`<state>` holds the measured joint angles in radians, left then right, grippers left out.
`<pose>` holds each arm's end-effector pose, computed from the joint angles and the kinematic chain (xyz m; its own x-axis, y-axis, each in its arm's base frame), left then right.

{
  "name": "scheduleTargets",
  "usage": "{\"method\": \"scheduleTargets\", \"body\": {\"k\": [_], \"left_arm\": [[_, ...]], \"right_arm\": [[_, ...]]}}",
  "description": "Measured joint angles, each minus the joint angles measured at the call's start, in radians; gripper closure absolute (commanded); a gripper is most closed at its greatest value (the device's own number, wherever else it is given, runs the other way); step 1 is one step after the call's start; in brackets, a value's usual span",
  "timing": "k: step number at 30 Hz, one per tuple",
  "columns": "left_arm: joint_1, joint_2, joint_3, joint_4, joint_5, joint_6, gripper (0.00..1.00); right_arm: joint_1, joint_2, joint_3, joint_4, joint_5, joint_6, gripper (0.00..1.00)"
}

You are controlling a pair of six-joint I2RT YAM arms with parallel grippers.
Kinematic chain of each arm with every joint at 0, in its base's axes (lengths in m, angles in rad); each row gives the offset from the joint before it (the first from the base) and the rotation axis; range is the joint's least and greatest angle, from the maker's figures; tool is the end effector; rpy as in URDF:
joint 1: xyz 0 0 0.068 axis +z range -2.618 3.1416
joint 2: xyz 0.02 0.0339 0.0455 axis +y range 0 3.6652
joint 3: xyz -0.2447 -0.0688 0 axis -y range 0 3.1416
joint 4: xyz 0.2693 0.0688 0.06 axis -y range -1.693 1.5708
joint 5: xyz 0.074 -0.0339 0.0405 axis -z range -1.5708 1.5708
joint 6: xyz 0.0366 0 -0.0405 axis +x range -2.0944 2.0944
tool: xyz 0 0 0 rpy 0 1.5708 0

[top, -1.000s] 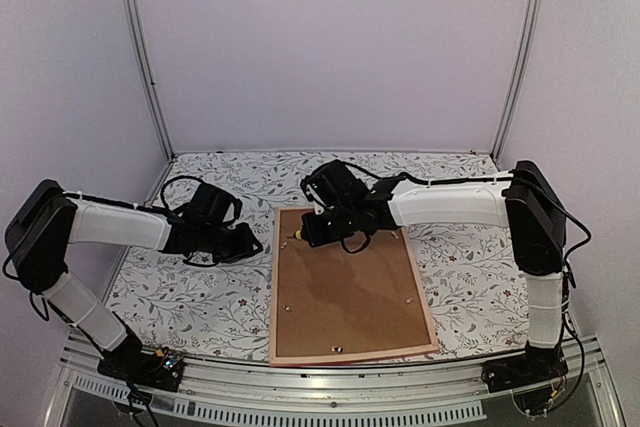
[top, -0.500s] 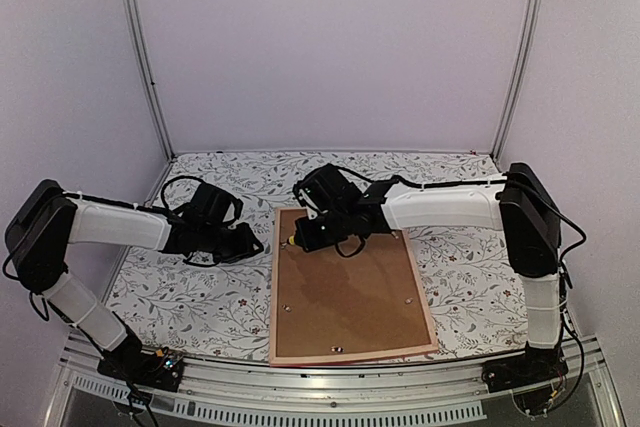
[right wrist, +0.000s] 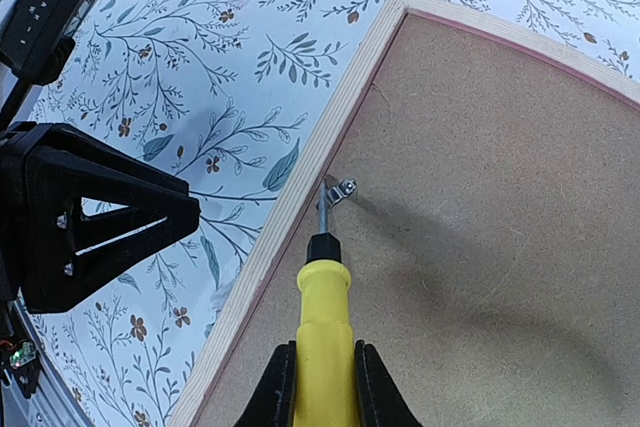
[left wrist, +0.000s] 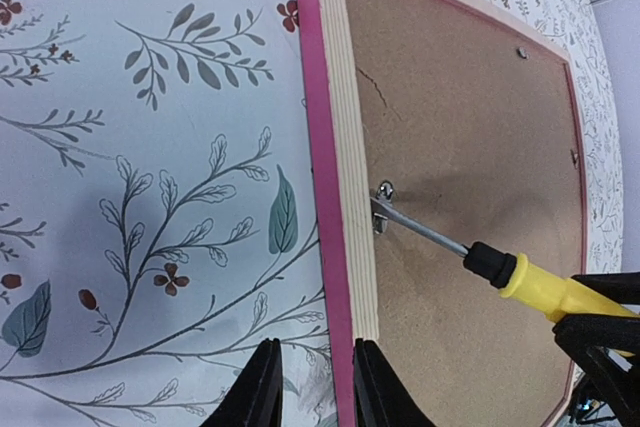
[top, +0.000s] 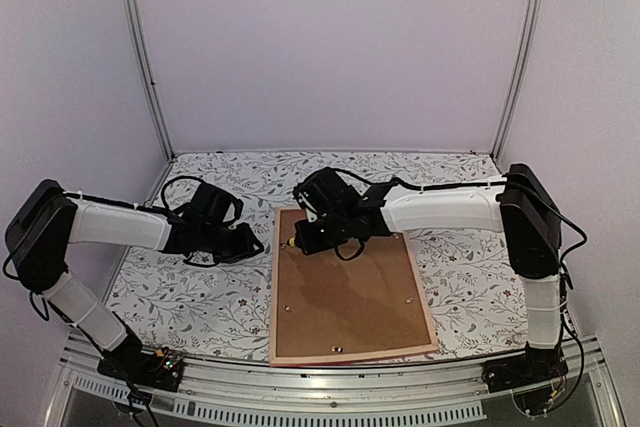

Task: Take the photo out of the frame

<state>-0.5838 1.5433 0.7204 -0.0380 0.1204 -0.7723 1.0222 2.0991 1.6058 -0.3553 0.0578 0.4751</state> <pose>0.2582 -0.1758 0.1178 -0.8807 -0.2484 -0.4033 -0.0028 0.8541 -0.5200 0.2532 0.4102 0.1672 -0.7285 -0.3163 -0.6076 -0.5608 0.7848 0.2638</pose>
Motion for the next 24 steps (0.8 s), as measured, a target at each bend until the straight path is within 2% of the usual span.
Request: {"method": "scheduleTargets", "body": {"k": [24], "left_arm": [[-0.016, 0.019, 0.001, 0.001, 0.011, 0.001, 0.71]], "right_arm": [[0.001, -0.12, -0.117, -0.031, 0.03, 0.026, 1.0]]}}
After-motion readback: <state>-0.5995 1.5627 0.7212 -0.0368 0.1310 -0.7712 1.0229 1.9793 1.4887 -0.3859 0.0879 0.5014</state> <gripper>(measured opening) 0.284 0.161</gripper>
